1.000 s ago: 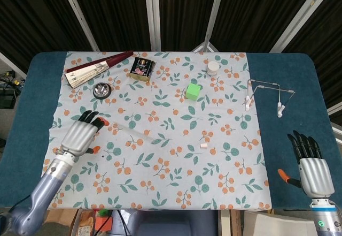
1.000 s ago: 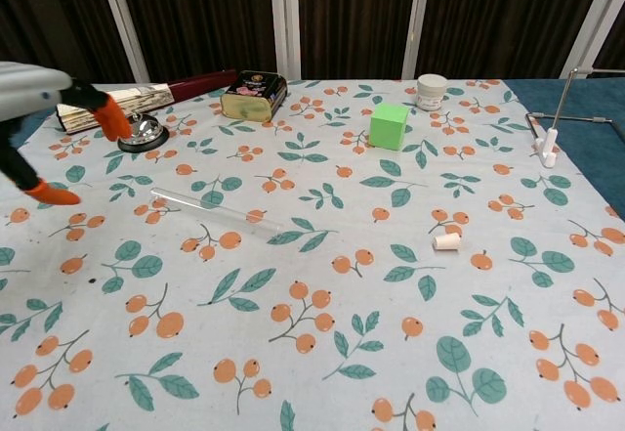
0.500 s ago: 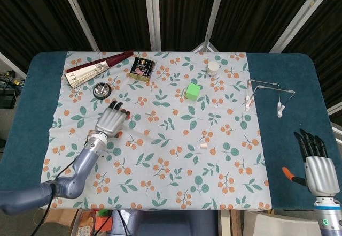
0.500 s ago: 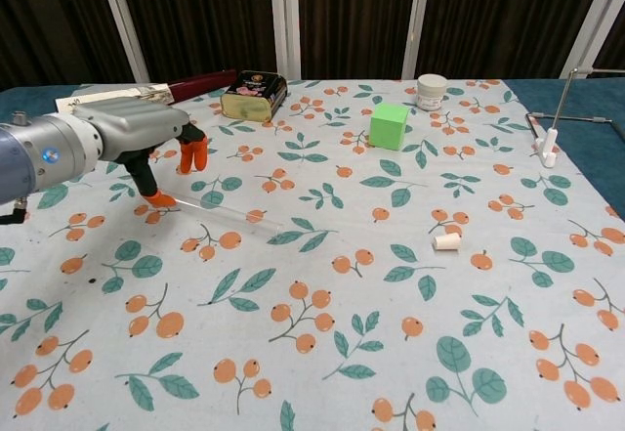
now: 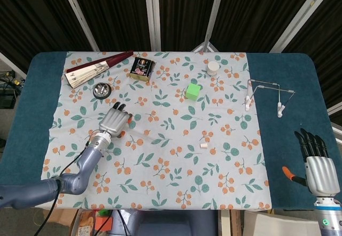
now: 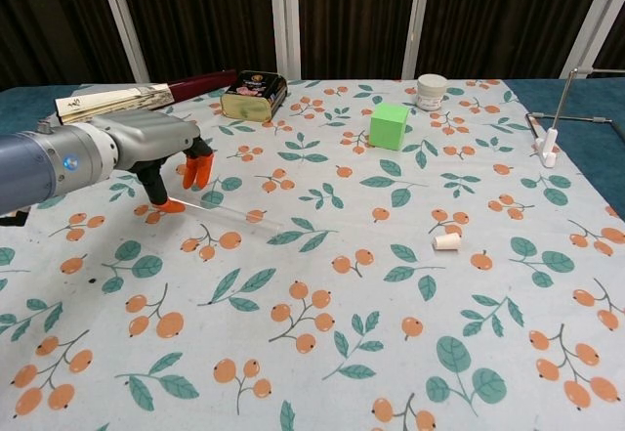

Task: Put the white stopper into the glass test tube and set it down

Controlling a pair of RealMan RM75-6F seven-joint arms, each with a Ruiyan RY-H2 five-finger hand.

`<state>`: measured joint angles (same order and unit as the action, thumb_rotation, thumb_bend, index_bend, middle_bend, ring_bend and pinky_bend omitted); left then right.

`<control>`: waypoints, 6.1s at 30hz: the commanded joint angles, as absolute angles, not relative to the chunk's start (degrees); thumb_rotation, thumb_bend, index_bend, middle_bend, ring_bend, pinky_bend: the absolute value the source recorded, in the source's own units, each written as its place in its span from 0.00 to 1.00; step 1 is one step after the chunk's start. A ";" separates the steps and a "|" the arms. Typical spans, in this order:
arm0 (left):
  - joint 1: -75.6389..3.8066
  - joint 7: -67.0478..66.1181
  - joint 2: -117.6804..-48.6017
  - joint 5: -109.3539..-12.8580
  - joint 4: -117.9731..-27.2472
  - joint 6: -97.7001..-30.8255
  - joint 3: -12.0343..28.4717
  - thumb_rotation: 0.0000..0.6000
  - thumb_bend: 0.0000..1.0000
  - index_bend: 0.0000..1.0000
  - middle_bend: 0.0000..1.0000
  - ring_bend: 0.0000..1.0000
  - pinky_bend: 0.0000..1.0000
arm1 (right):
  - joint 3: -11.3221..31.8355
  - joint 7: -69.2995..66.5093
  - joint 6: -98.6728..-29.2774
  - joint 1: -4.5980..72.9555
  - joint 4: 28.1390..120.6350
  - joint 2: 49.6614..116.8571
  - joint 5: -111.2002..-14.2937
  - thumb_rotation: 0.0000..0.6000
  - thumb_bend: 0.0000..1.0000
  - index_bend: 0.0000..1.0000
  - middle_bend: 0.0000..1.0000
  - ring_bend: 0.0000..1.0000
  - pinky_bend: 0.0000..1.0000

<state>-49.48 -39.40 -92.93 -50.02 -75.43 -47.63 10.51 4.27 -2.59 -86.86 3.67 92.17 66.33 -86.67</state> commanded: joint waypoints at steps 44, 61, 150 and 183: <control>-53.13 -37.72 -95.43 -49.00 -71.77 -47.81 6.12 1.00 0.54 0.55 0.63 0.16 0.07 | 4.58 -2.54 -87.11 3.55 92.40 66.75 -86.41 1.00 0.23 0.00 0.00 0.00 0.00; -48.64 -24.09 -95.21 -63.14 -73.16 -56.34 6.36 1.00 0.56 0.60 0.67 0.18 0.07 | 4.39 -2.13 -87.01 3.75 92.44 66.82 -87.07 1.00 0.23 0.00 0.00 0.00 0.00; -43.15 -9.94 -72.56 -74.00 -94.77 -61.89 13.06 1.00 0.56 0.61 0.67 0.18 0.07 | 10.07 22.35 -55.51 34.20 78.88 95.27 -60.43 1.00 0.34 0.52 0.15 0.00 0.00; -43.00 -7.57 -73.01 -74.68 -92.52 -61.32 12.78 1.00 0.56 0.61 0.67 0.18 0.07 | 9.48 23.21 -57.16 34.89 77.61 96.84 -60.24 1.00 0.43 0.67 0.21 0.00 0.00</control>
<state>-42.99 -7.58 -73.01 -74.68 -92.53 -61.33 12.78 9.53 23.25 -57.10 34.95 77.64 96.89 -60.19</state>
